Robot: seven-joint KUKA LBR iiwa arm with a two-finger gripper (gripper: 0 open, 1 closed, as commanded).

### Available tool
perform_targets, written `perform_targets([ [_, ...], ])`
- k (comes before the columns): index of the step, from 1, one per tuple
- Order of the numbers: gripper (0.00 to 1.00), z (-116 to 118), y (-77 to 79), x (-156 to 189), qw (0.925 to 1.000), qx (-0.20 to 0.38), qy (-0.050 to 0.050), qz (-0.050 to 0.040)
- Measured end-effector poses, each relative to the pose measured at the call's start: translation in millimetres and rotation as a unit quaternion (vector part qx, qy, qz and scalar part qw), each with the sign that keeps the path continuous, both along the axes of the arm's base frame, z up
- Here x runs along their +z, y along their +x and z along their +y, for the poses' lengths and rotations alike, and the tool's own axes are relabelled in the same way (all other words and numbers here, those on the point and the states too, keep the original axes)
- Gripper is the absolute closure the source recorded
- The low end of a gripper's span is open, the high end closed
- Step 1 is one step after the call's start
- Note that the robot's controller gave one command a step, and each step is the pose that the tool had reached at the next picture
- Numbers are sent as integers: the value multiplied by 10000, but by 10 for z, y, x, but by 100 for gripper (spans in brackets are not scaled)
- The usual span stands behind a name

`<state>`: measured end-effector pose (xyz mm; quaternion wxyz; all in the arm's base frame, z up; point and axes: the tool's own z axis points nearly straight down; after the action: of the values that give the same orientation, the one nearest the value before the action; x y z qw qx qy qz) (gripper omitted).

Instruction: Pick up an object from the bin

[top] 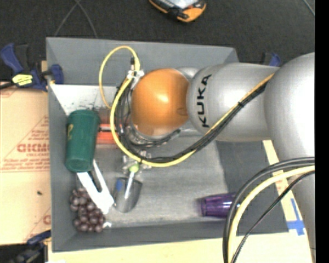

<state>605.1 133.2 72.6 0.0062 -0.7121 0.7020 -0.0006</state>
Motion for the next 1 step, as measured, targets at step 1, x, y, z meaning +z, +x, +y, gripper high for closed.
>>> perform_targets([
  [1,100,0,0,2,10000,-5,1,3],
])
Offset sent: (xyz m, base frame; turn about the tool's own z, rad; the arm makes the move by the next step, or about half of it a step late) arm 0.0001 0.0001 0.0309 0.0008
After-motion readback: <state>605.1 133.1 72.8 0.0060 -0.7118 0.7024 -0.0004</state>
